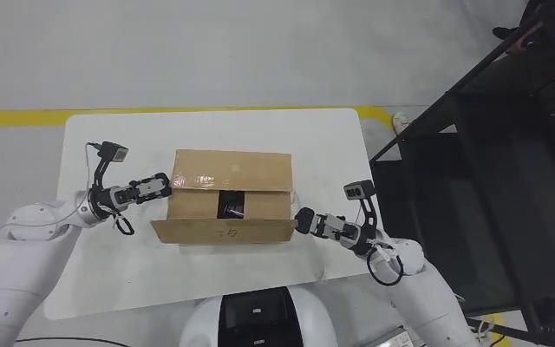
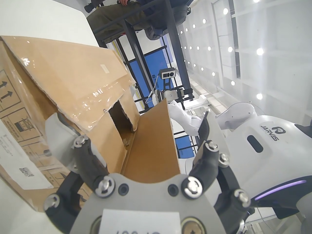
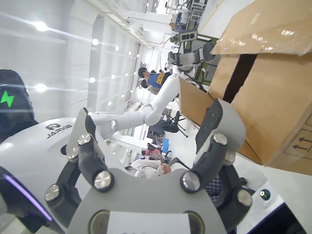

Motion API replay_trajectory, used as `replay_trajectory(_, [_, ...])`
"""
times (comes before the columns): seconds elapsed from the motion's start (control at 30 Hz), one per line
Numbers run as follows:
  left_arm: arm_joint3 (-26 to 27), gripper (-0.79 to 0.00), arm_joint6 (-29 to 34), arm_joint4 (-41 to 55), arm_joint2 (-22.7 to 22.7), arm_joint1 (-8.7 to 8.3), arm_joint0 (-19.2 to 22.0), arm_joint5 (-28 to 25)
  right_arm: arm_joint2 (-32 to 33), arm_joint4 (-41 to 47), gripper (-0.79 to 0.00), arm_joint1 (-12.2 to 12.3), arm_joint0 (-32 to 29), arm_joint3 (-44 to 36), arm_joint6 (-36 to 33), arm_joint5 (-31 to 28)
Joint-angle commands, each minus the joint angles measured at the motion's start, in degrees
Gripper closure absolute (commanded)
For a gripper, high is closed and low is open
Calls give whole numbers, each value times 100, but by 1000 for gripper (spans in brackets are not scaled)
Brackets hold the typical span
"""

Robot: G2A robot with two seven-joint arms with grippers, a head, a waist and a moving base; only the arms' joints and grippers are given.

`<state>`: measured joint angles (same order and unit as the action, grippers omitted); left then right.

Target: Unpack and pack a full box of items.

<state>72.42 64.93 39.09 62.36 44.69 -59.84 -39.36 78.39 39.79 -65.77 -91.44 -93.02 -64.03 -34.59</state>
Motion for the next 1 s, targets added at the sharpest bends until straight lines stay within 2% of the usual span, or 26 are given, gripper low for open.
replay_trajectory(0.0, [12,-785,0,2,-14,4,2,0,-24,404,-785,18,62,83,-537,181])
replay_trajectory(0.2, [42,-785,3,-1,-44,13,-4,3,-38,879,-785,65,200,174,-1350,784])
replay_trajectory(0.4, [103,-785,8,-3,-49,15,-20,8,-70,667,-785,117,230,185,-1805,1239])
replay_trajectory(0.73, [127,-785,2,7,-31,14,-44,2,-435,195,-785,151,282,143,-2056,1490])
replay_trajectory(0.97, [100,-785,6,19,-30,20,-40,6,-878,-537,-785,161,302,102,-2015,1449])
